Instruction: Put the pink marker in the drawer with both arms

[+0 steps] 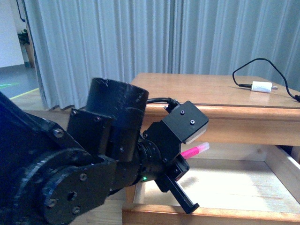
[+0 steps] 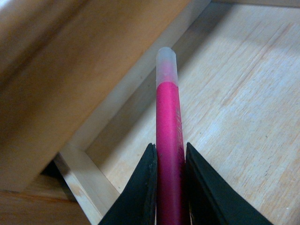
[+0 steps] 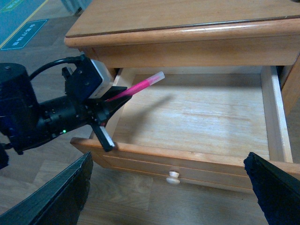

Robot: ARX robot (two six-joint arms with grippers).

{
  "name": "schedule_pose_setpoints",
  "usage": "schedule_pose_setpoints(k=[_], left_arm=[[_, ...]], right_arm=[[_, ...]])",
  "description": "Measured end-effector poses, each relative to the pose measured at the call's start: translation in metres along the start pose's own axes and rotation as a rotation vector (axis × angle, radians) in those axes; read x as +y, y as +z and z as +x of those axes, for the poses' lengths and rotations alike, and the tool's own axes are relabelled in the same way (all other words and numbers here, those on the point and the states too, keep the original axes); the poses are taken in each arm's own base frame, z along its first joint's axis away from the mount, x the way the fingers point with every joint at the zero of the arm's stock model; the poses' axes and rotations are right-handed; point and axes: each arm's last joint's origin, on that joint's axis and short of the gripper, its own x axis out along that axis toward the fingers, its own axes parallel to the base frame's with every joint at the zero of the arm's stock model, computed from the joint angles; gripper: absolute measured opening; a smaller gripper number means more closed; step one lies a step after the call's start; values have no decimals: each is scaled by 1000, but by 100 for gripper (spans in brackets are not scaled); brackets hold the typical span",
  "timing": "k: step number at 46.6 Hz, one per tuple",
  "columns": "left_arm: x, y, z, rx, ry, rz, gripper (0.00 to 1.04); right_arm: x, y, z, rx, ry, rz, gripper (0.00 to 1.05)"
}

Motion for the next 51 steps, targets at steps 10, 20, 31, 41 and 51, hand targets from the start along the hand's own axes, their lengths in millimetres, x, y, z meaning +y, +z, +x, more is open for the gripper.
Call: schedule_pose_setpoints(k=[10,20,31,41,51], left_arm=[[3,14,5,45,61,-121,55],[23,43,-54,-15,164,-281,90],[53,57,-159,-136,307,-397,99],[60,36,-263,-202,421,-494,99],[40,-31,-319,-138,563,-684,99]], right_arm=[[0,0,0,0,0,0,96],[0,0,0,0,0,0,96],[0,0,0,0,0,0,96],[0,0,0,0,0,0,96],[0,0,0,0,0,0,96]])
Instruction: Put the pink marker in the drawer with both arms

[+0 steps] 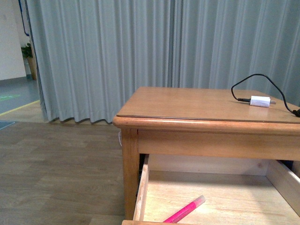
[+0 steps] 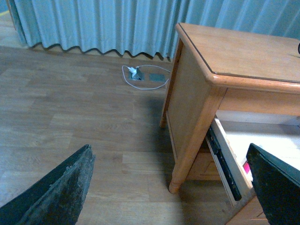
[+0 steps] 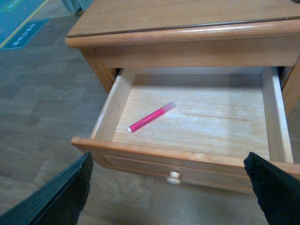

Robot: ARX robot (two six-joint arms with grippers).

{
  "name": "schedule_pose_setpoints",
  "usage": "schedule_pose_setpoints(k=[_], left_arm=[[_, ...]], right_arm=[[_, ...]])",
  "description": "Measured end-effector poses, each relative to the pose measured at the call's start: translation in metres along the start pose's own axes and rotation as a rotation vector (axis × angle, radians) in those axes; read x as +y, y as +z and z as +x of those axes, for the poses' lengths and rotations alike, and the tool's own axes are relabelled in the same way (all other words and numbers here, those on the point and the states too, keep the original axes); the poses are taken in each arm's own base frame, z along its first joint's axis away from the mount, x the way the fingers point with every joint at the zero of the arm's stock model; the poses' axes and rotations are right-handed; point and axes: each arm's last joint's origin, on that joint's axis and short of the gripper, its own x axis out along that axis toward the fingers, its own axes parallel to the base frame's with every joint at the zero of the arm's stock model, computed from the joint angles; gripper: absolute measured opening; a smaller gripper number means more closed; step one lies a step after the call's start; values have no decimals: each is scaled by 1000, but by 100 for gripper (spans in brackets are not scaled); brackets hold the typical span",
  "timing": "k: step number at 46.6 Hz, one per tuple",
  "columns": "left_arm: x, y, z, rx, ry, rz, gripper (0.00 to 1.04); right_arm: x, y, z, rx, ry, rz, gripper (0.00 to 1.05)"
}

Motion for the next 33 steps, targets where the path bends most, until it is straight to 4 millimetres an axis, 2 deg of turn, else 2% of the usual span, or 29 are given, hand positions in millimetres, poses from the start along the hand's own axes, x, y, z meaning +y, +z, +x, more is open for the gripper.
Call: schedule_pose_setpoints(k=[4,9,19,27,33], left_arm=[[1,-1,0,-7,12,-7,97],[-4,-8,-4,-73,133,40,78],[-10,-35,-11,-59,115,62,36],[-10,-44,-17,-72,115,66,6],[-9,-53,-20,-68,115,68,4]], right_arm=[[0,0,0,0,0,0,96],[0,0,0,0,0,0,96],[0,0,0,0,0,0,96],[0,0,0,0,1,0,96],[0,0,0,0,1,0,96]])
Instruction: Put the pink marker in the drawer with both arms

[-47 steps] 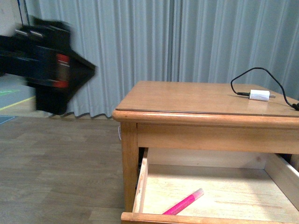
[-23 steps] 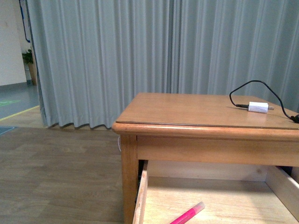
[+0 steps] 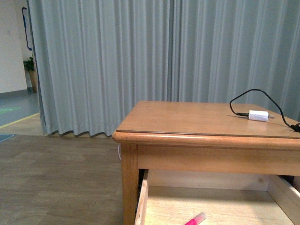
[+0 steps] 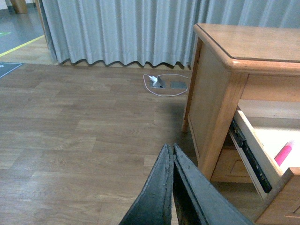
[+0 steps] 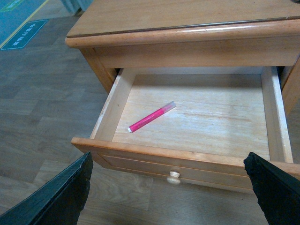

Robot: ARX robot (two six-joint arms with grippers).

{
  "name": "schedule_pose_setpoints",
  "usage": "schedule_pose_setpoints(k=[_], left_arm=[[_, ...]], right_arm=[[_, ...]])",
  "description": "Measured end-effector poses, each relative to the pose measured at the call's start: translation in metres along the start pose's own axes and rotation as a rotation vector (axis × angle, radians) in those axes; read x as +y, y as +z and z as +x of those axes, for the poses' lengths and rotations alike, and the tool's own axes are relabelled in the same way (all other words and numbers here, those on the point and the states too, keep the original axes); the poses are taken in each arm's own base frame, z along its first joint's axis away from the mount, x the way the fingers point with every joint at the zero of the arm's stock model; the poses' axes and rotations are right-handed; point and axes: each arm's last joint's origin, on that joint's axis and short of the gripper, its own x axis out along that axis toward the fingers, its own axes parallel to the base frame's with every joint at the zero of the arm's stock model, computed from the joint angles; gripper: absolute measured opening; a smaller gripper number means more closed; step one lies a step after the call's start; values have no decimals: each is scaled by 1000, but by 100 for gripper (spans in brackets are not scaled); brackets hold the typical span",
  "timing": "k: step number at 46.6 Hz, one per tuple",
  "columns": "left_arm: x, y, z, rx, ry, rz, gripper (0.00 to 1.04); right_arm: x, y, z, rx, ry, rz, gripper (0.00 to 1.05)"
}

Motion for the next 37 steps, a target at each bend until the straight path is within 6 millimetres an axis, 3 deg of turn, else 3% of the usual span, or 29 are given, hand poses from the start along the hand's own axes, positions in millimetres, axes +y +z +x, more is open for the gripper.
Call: schedule_pose_setpoints(k=[20,37], left_arm=[[0,-15,-10,-12,-1,2,4],[0,-17,-22,-20,-1,2,4]], right_arm=[[0,0,0,0,0,0,96],[0,0,0,0,1,0,96]])
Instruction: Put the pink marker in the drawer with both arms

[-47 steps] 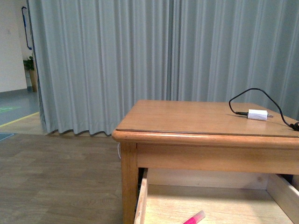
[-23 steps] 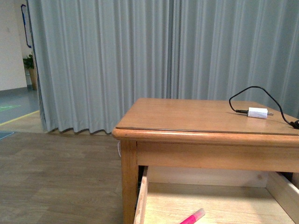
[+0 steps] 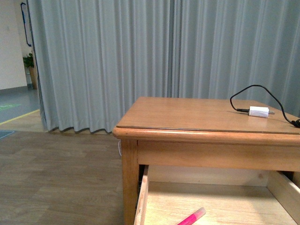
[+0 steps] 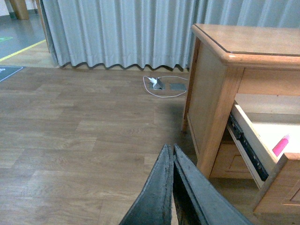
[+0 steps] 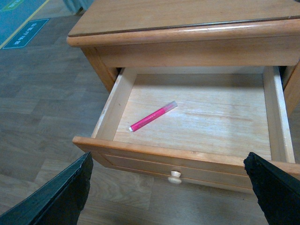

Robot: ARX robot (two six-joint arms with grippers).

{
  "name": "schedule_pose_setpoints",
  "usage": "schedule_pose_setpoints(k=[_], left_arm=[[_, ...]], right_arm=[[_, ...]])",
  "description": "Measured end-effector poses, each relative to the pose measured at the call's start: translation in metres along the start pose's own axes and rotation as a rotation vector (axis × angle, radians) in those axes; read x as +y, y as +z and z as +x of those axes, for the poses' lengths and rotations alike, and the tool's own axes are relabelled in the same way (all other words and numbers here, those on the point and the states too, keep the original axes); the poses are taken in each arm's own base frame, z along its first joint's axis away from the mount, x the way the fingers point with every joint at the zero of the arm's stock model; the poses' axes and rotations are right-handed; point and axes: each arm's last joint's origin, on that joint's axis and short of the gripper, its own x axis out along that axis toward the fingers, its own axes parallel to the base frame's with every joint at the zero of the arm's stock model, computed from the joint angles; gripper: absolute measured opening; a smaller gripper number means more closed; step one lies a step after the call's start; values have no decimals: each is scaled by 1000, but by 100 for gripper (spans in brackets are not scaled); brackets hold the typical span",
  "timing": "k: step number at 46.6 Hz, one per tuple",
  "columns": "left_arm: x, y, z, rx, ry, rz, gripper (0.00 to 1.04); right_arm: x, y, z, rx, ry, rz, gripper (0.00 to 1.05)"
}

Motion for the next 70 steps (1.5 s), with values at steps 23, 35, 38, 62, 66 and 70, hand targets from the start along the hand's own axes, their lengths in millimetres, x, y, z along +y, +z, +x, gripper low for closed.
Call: schedule_pose_setpoints(k=[23,35,38,62,66,70], left_arm=[[0,0,0,-2,0,0,96],[0,0,0,-2,0,0,99],[0,0,0,-2,0,0,99],[0,0,0,-1,0,0,99],[0,0,0,-1,0,0,99],[0,0,0,-1,0,0,99]], right_arm=[[-46,-42,21,-38,-176,-217,96],[-81,-124,46,-36,-80,-165,96],[-83,-134,52,-28,-87,-152,96],[-83,-135,162,-115,-62,-170,96],[-83,-126,179,-131,-73,-172,96],[-85,-117,199,-142,-99,-162,96]])
